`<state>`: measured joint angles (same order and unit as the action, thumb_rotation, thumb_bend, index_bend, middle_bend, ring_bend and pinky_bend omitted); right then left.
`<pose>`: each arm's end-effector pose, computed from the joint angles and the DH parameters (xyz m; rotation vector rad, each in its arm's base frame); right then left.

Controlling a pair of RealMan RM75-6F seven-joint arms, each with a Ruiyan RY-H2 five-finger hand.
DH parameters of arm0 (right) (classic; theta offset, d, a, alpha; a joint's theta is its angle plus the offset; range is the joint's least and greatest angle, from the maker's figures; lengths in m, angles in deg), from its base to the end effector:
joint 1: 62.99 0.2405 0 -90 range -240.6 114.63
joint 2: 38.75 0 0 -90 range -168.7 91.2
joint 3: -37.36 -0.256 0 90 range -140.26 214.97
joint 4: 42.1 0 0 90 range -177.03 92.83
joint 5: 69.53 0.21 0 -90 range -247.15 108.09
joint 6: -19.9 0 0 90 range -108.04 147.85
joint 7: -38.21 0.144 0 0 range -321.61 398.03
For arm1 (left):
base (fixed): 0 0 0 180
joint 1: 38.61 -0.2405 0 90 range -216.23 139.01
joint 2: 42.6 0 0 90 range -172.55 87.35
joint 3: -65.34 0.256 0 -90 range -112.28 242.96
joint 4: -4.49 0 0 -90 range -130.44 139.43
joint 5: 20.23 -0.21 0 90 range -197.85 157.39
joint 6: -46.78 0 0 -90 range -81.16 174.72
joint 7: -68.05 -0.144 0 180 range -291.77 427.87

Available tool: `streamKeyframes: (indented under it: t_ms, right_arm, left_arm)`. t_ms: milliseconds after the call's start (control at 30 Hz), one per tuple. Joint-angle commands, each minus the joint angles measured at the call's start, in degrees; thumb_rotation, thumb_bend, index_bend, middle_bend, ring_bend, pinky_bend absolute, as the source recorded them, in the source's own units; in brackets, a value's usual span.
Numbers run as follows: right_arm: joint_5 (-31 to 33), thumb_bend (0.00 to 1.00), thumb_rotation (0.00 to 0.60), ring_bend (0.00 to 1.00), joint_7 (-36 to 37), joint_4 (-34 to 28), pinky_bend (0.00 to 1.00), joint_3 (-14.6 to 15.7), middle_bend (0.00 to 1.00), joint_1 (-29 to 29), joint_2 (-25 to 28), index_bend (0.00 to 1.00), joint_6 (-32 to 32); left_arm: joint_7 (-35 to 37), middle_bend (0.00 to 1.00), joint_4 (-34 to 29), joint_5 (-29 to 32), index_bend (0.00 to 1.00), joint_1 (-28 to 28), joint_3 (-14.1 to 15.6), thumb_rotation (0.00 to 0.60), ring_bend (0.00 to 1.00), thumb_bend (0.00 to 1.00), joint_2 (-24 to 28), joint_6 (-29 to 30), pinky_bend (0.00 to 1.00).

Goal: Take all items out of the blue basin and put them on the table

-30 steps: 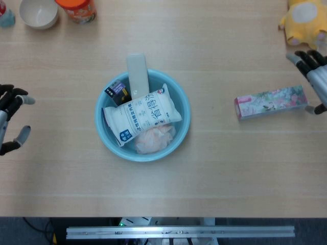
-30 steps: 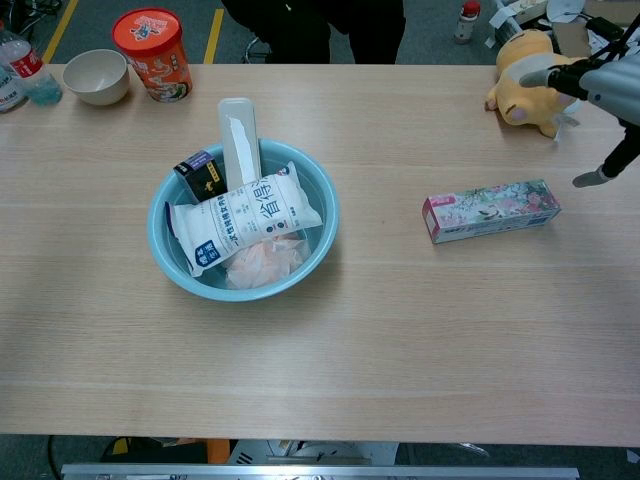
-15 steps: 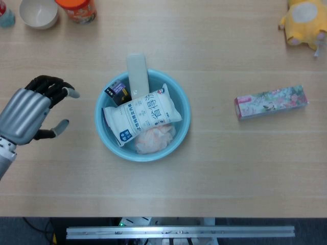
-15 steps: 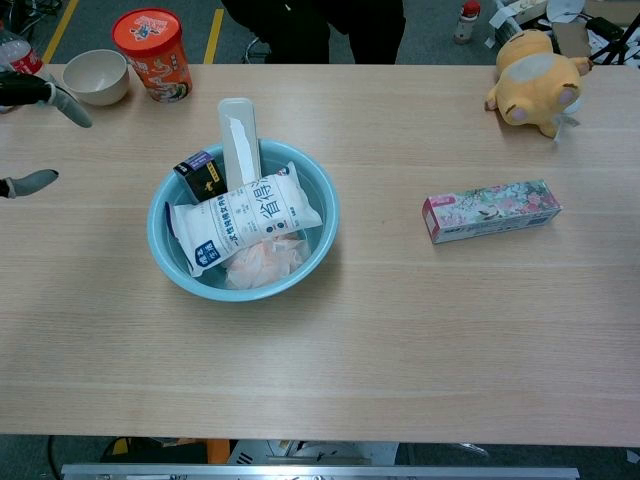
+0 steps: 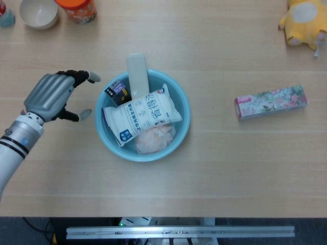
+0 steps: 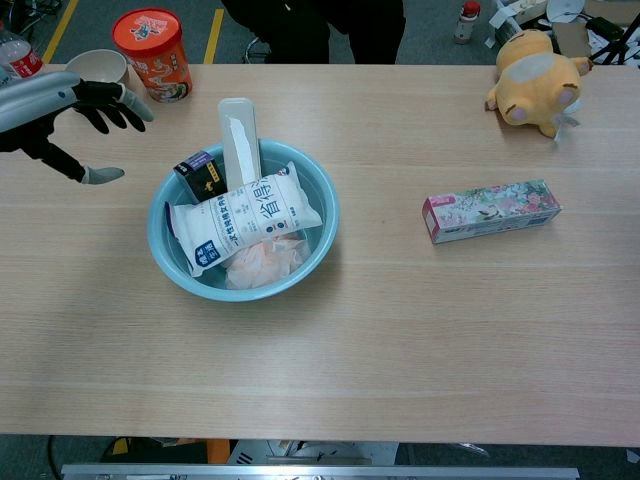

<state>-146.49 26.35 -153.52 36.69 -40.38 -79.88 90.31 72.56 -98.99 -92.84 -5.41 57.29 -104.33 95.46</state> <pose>-0.2374 -0.2452 0.2193 1.6554 -0.7435 0.6740 -0.1938 0.2998 0.0904 -1.8256 -1.2789 -0.9370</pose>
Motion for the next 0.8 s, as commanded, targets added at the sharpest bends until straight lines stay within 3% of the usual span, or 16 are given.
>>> streamKeyframes:
  t_ms: [33, 167, 367, 500, 800]
  right_arm:
    - [-0.62, 0.02, 0.600, 0.09, 0.75, 0.46, 0.26, -0.09, 0.16, -0.63, 0.31, 0.00, -0.04]
    - [-1.47, 0.02, 0.600, 0.09, 2.05, 1.33, 0.26, -0.23, 0.16, -1.47, 0.46, 0.00, 0.07]
    - [-2.36, 0.02, 0.600, 0.09, 4.30, 3.17, 0.26, -0.38, 0.16, -2.62, 0.57, 0.00, -0.12]
    - [-2.50, 0.02, 0.600, 0.09, 5.86, 4.49, 0.26, -0.55, 0.16, -3.37, 0.63, 0.00, -0.17]
    - [-2.85, 0.02, 0.600, 0.09, 9.04, 7.04, 0.26, -0.94, 0.16, -4.80, 0.58, 0.00, -0.36]
  left_arm:
    - [-6.99, 0.29, 0.51, 7.84, 0.24, 4.27, -1.23, 0.600, 0.27, 0.26, -3.14, -3.15, 0.29]
    - [-15.32, 0.28, 1.10, 14.94, 0.23, 7.10, -0.78, 0.596, 0.26, 0.25, -5.85, -2.16, 0.30]
    - [-25.35, 0.28, 2.52, 25.11, 0.23, 11.17, 0.12, 0.474, 0.26, 0.25, -10.30, 0.42, 0.30]
    - [-29.01, 0.28, 3.56, 30.77, 0.23, 13.57, 0.41, 0.410, 0.26, 0.25, -12.54, 1.10, 0.30]
    - [-35.81, 0.30, 5.00, 39.34, 0.24, 17.83, 1.49, 0.342, 0.26, 0.24, -15.55, 3.51, 0.30]
